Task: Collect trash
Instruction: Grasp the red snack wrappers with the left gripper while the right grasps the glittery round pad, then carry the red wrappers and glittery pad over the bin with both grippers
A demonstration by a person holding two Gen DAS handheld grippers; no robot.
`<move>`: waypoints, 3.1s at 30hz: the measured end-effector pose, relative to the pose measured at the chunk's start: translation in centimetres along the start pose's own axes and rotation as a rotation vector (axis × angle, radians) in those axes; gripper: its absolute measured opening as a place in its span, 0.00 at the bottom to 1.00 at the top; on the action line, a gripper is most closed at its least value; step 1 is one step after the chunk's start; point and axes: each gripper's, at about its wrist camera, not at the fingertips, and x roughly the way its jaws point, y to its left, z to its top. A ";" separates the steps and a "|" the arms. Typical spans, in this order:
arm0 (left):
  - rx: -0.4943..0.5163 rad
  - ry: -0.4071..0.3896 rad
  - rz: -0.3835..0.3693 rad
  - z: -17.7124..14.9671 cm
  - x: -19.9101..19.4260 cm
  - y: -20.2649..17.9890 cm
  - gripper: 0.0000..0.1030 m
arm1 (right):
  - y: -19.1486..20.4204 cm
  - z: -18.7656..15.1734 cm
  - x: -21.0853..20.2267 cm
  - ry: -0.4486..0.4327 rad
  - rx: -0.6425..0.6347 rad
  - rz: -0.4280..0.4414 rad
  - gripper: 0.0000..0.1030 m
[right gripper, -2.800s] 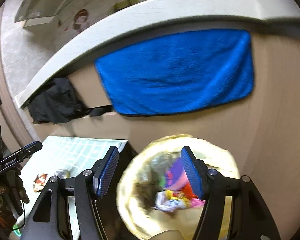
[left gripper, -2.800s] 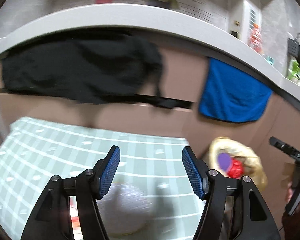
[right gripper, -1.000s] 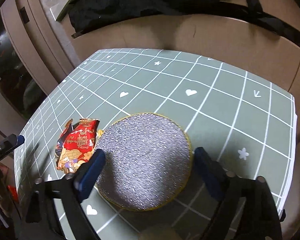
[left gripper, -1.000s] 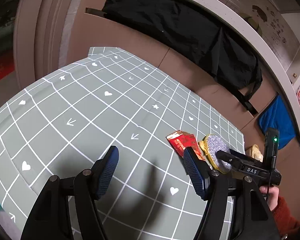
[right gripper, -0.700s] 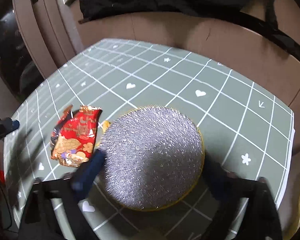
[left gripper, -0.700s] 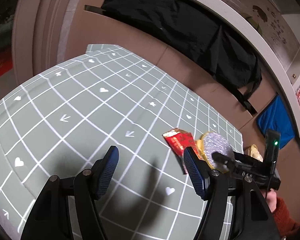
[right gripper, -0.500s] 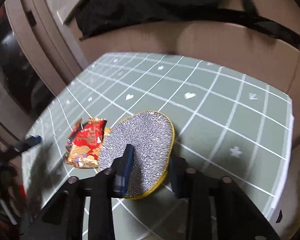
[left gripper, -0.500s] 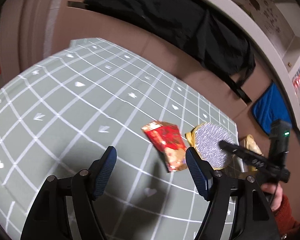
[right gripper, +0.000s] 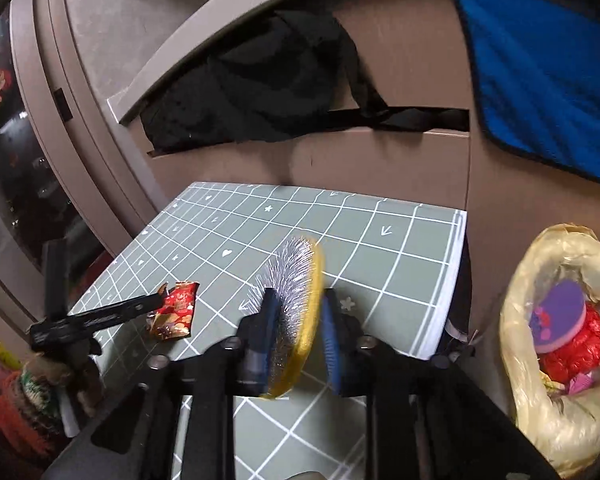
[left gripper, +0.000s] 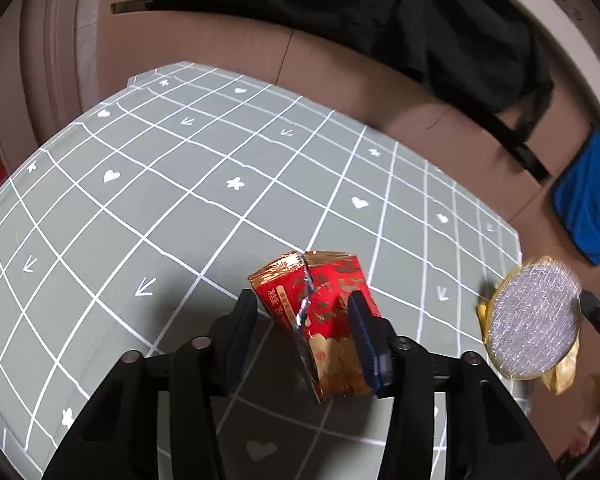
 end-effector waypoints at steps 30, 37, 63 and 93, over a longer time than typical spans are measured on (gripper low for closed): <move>0.106 -0.084 -0.048 -1.3 -3.3 -1.6 0.18 | -3.8 -4.0 4.0 0.059 0.036 -0.115 0.57; 0.078 -0.084 -0.055 -1.4 -3.5 -1.1 0.18 | -4.0 -4.2 5.3 0.078 0.071 -0.099 0.57; 0.201 -0.307 -0.165 2.2 -10.0 -7.2 0.18 | 3.1 3.1 -2.6 -0.141 -0.185 -0.131 0.12; 0.504 -0.234 -0.462 -1.9 -1.8 -37.9 0.18 | -18.4 -0.3 -20.9 -0.383 0.046 -0.491 0.12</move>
